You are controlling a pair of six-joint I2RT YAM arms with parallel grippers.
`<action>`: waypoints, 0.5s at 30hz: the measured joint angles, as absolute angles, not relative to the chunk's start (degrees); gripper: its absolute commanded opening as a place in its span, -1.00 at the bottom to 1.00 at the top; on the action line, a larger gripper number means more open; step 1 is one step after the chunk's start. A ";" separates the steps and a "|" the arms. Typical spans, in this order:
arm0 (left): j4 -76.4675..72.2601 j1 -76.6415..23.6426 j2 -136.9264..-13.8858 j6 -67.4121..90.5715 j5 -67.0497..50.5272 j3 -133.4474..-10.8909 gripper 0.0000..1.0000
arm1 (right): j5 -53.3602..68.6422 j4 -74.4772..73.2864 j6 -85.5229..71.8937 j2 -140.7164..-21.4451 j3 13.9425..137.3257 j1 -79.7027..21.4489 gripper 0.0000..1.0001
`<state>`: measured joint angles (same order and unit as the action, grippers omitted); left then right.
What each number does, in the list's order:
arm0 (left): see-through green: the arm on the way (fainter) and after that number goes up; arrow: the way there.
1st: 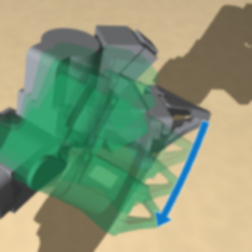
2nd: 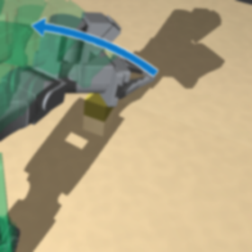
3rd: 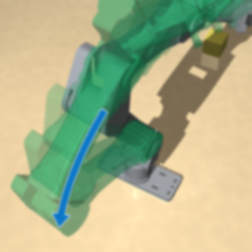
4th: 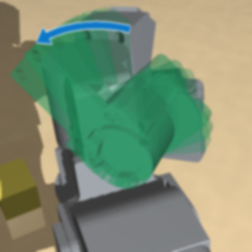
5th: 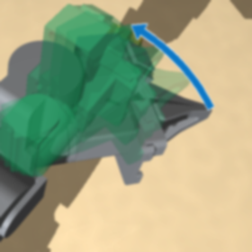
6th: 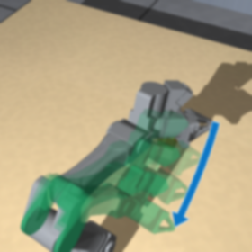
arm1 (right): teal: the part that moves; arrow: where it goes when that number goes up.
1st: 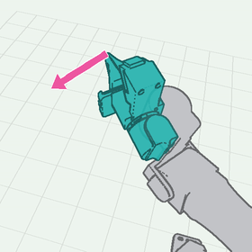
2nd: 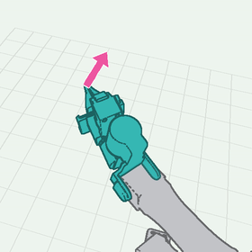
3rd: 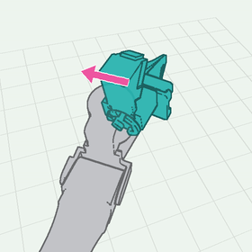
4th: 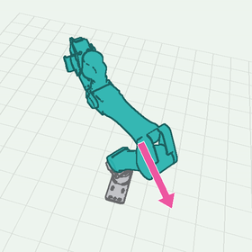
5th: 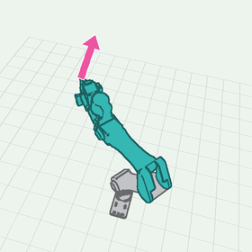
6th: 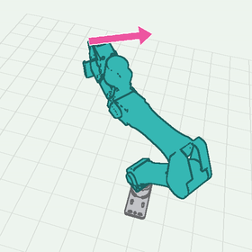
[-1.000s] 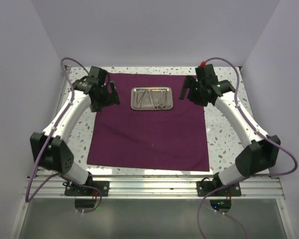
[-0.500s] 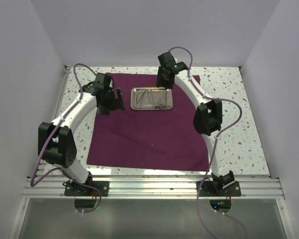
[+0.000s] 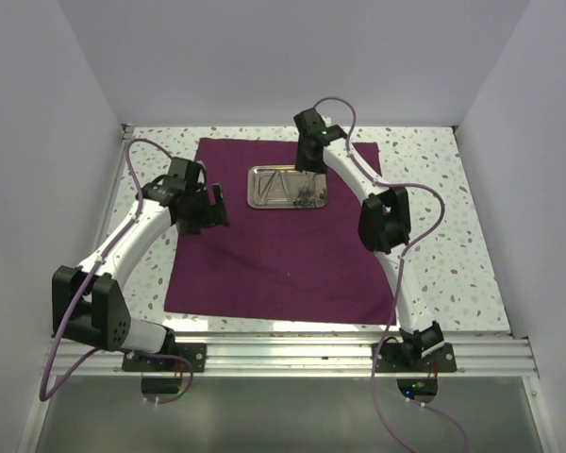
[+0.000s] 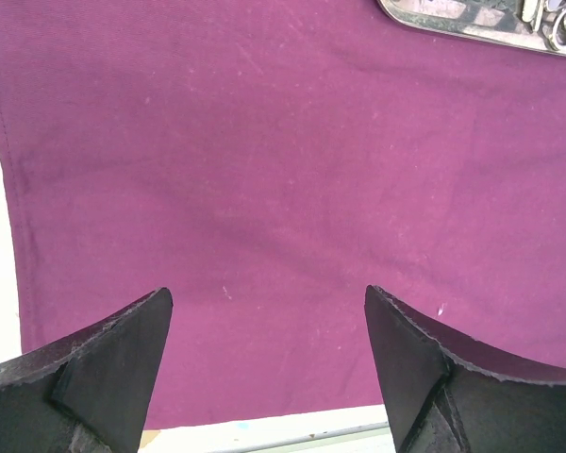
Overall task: Open and lay out the surgical kit
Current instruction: Pick up the medical item from the container.
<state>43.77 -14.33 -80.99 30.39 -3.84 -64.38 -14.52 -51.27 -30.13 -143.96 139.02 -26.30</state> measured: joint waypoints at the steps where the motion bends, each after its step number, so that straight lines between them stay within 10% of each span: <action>1: 43.79 -14.33 -80.99 30.37 -3.81 -64.38 0.73 | -14.66 -51.13 -29.93 -144.55 139.28 -26.44 -0.01; 15: 44.49 -14.33 -82.96 28.67 -2.66 -64.66 0.72 | -16.53 -49.34 -29.91 -151.76 143.57 -28.32 -0.26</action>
